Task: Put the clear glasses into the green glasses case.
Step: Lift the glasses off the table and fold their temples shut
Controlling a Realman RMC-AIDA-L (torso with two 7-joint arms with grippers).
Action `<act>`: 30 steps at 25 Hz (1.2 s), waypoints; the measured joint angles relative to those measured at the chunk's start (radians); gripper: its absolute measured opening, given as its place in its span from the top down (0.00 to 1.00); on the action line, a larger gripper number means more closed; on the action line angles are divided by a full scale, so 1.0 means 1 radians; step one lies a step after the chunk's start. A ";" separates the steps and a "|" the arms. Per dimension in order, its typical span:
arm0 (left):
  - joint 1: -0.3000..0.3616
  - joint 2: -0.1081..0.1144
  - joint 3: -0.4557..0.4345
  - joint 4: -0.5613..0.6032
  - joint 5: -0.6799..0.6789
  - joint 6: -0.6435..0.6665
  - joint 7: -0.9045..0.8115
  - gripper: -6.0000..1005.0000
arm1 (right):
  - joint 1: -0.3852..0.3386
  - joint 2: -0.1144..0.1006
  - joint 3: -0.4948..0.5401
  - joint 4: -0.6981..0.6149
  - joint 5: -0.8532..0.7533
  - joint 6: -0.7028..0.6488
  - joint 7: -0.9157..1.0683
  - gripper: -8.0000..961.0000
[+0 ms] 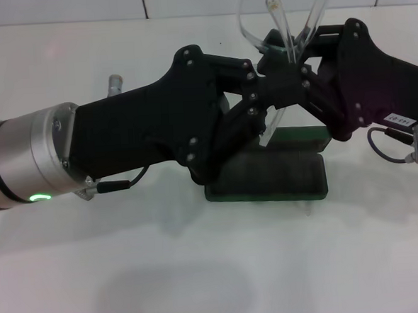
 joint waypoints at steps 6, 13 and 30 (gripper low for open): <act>-0.005 -0.001 0.000 -0.009 -0.001 0.001 0.001 0.97 | 0.002 0.000 -0.007 -0.002 -0.005 -0.002 0.002 0.88; -0.002 -0.001 0.000 -0.009 -0.007 0.001 0.011 0.97 | 0.004 0.000 -0.028 -0.011 -0.006 -0.002 0.001 0.88; 0.004 0.001 -0.002 -0.026 -0.020 0.006 0.024 0.97 | -0.020 -0.006 0.017 -0.012 0.001 0.000 -0.004 0.88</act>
